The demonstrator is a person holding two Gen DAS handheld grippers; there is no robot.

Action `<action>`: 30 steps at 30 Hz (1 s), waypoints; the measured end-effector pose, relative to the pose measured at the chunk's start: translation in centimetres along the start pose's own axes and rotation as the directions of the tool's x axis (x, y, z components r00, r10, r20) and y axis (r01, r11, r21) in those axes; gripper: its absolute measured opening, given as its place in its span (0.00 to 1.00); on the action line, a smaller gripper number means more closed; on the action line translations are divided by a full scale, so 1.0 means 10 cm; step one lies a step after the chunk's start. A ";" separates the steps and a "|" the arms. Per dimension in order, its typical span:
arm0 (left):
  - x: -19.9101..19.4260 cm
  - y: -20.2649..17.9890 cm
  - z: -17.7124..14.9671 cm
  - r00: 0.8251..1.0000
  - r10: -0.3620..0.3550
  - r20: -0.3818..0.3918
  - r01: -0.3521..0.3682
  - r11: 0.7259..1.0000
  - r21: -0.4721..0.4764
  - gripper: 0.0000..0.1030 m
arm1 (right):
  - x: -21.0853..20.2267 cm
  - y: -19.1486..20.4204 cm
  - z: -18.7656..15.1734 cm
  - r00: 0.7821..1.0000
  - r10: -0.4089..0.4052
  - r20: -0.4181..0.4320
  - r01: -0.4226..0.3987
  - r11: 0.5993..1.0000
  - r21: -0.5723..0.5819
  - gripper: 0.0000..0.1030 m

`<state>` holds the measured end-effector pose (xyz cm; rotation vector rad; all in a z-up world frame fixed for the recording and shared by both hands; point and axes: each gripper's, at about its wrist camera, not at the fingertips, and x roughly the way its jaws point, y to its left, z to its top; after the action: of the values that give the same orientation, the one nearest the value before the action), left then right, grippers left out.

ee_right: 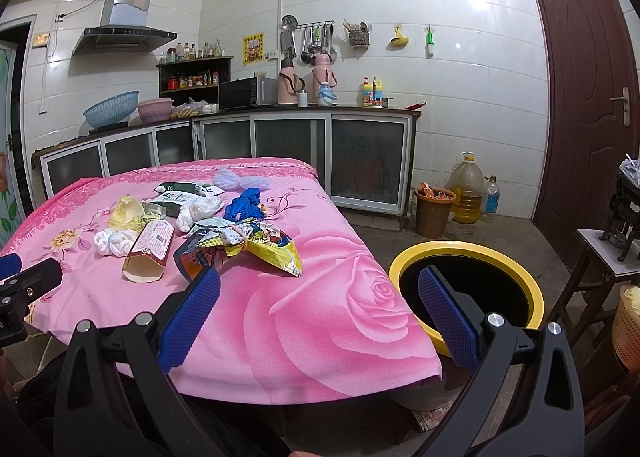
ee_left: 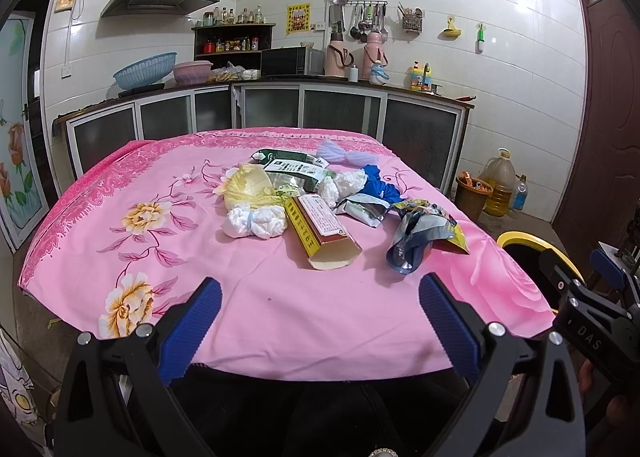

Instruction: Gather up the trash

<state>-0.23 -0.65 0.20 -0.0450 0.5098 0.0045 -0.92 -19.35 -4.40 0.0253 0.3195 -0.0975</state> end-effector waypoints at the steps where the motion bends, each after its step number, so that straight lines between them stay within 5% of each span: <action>1: 0.00 0.00 0.00 1.000 -0.001 0.000 0.001 1.000 0.000 0.93 | 0.00 0.00 0.00 1.000 0.000 0.000 0.000 1.000 0.000 0.93; 30: 0.04 0.02 -0.05 1.000 -0.004 -0.008 0.004 1.000 0.001 0.93 | 0.01 0.00 0.01 1.000 -0.001 -0.003 0.001 1.000 0.001 0.93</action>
<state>-0.14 -0.48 -0.38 -0.0448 0.5180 0.0004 -0.76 -19.34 -4.38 0.0260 0.3224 -0.0981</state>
